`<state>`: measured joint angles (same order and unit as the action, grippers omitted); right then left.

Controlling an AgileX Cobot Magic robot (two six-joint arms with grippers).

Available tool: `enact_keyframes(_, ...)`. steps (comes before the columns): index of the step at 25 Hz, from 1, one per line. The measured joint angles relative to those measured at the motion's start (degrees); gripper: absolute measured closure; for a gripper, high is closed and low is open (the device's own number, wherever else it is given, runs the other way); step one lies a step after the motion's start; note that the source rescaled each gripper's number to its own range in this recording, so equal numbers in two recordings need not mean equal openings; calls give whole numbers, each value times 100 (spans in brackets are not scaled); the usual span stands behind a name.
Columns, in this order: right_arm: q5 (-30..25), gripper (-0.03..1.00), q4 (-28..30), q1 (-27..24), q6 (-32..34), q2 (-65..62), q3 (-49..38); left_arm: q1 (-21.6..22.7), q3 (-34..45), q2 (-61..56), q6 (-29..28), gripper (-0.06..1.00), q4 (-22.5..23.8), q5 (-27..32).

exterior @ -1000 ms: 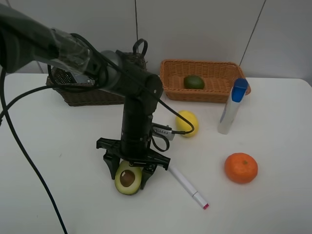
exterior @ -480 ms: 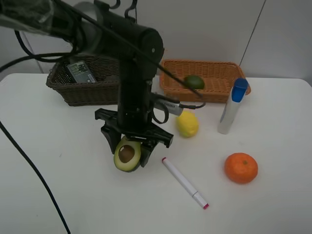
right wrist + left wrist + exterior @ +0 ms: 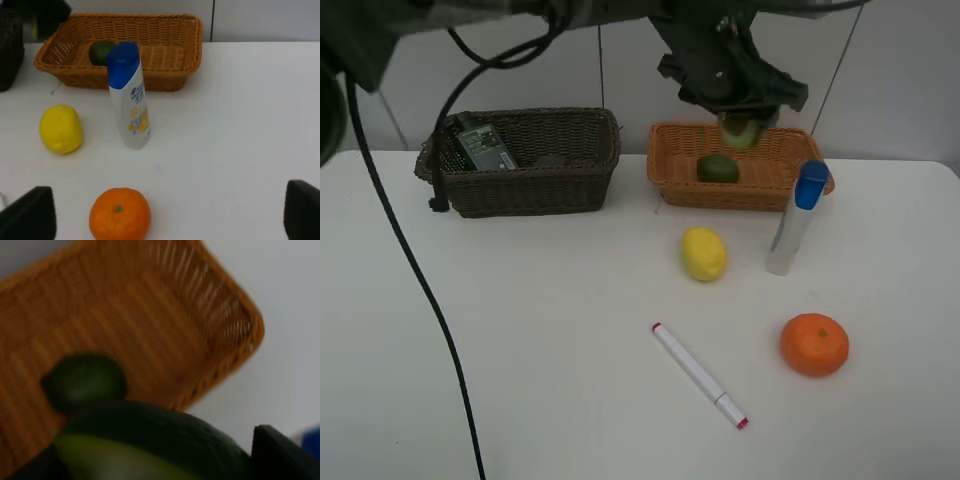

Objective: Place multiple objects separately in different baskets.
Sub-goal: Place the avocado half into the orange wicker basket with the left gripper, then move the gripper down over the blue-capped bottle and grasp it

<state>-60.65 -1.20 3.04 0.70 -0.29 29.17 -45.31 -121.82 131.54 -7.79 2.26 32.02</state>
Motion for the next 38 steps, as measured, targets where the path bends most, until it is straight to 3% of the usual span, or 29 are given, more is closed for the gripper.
enact_keyframes(5,0,-3,0,0,0,0,0,377,-488,857,-148,27,17,-1702)
enact_keyframes(8,0,-3,0,0,0,0,0,669,-502,1217,-429,27,12,-2370)
enact_keyframes(10,0,-3,0,0,0,0,0,838,-502,1370,-542,23,12,-2551)
enact_keyframes(13,0,-3,0,0,0,0,0,970,-502,1441,-568,1,12,-2554)
enact_keyframes(16,0,-3,0,0,0,0,0,1046,-514,1416,-568,-5,12,-2514)
enact_keyframes(21,0,-3,0,0,0,0,0,1096,-514,1028,-568,-5,-51,-1393)
enact_keyframes(27,0,-3,0,0,0,0,0,1096,-532,-15,-459,-5,-281,1233)
enact_keyframes(32,0,-3,0,0,0,0,0,1120,-583,-402,-230,-5,-141,3313)
enact_keyframes(34,0,-3,0,0,5,0,0,1215,-540,-422,-244,-5,39,3617)
enact_keyframes(38,0,-3,0,0,5,0,0,1637,-17,-665,-260,-5,181,3654)
